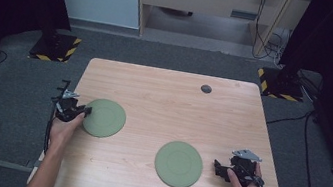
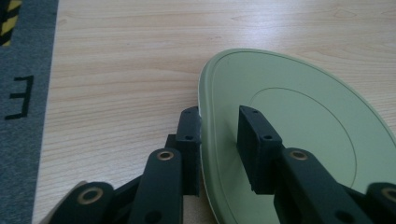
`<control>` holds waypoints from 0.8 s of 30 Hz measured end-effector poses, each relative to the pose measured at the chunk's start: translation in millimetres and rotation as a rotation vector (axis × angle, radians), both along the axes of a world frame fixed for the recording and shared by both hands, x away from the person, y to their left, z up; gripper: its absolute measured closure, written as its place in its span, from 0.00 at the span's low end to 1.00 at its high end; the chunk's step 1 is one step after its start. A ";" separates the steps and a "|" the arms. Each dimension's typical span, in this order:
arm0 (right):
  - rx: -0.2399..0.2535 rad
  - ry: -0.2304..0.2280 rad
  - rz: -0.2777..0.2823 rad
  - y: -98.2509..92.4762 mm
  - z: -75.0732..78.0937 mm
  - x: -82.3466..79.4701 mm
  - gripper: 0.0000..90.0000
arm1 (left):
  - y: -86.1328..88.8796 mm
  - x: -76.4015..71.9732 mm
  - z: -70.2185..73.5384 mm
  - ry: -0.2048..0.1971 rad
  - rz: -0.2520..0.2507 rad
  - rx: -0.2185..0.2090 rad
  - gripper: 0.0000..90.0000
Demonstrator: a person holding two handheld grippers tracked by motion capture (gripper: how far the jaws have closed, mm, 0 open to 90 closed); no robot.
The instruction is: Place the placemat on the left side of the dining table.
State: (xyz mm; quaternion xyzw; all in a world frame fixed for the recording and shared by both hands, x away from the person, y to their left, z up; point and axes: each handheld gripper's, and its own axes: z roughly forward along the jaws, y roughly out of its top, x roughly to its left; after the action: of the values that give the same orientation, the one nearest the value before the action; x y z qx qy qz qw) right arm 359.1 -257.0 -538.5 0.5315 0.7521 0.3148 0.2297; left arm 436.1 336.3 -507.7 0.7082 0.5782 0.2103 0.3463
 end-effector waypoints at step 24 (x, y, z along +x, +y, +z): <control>0.007 0.006 0.000 0.1 -0.1 0.5 0.04 | -18.3 0.9 15.2 -0.043 -0.050 0.037 0.36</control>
State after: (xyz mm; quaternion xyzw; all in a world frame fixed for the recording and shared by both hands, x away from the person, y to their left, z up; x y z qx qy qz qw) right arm 359.7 -256.9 -538.6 0.5332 0.7518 0.3157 0.2255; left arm 437.1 318.1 -492.4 0.7239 0.5489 0.2275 0.3505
